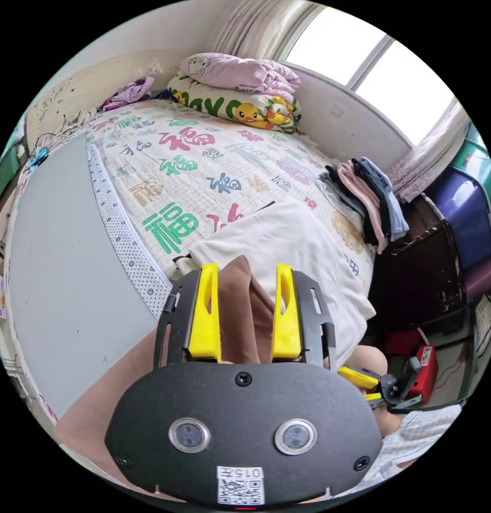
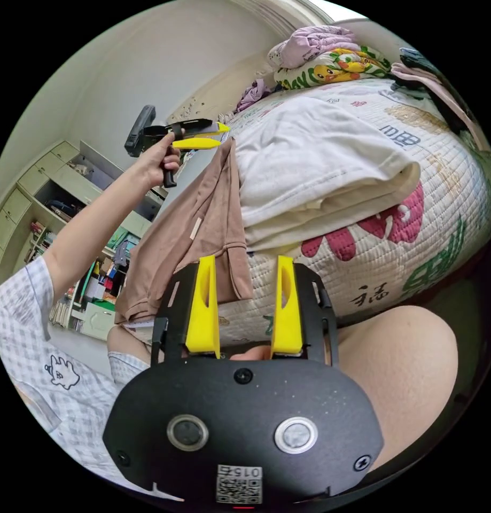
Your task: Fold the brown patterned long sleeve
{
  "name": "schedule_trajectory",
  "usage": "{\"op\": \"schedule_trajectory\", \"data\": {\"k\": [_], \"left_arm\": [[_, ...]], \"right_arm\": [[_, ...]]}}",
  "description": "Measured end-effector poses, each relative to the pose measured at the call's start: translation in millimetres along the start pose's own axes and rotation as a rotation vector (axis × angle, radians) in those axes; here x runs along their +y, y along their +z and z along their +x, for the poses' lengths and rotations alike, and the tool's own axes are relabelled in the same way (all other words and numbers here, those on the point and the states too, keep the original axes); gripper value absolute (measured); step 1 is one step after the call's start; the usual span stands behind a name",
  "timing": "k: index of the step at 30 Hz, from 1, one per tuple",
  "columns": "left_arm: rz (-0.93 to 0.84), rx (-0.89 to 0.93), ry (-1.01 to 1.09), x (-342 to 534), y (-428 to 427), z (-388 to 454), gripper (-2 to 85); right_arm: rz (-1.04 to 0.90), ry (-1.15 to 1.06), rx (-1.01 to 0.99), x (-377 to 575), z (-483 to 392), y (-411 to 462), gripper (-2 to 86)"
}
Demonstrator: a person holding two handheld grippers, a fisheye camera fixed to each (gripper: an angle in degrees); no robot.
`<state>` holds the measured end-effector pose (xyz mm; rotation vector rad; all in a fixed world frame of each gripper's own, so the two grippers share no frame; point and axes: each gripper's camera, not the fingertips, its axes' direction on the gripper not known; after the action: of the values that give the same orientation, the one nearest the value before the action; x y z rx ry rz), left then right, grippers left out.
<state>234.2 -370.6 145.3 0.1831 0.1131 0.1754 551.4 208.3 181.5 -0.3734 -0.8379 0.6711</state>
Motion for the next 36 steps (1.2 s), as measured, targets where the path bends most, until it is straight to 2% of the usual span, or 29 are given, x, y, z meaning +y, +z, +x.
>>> {"op": "schedule_trajectory", "data": {"k": [4,8,13,17,23,26,30,32,36], "left_arm": [[-0.038,-0.05,-0.042,-8,22,-10,10.9],[-0.021,-0.026,-0.037,-1,12,-16,6.1],[0.086,0.01,-0.03,21,-42,-31,2.1],[0.171,0.035,0.002,32,-88,-34,1.0],[0.327,0.279,0.012,44,-172,-47,0.5],[0.399,0.381,0.014,68,-215,-71,0.4],[0.491,0.5,-0.044,143,-263,-157,0.4],[0.545,0.532,-0.095,190,-280,-209,0.4],[0.621,0.499,-0.261,318,-291,-333,0.9]], "right_arm": [[-0.049,-0.061,-0.046,5,18,17,11.8],[-0.059,-0.098,-0.063,8,38,32,4.3],[0.001,-0.107,-0.097,21,62,29,1.6],[0.095,-0.166,-0.039,31,73,10,1.0],[0.276,-0.271,0.144,41,82,-49,0.8],[0.314,-0.452,0.063,54,60,-73,0.8],[0.194,-0.708,-0.095,73,7,-47,0.8],[0.128,-0.816,-0.189,89,-29,0,0.8],[-0.068,-0.859,-0.355,105,-69,101,0.8]]}}
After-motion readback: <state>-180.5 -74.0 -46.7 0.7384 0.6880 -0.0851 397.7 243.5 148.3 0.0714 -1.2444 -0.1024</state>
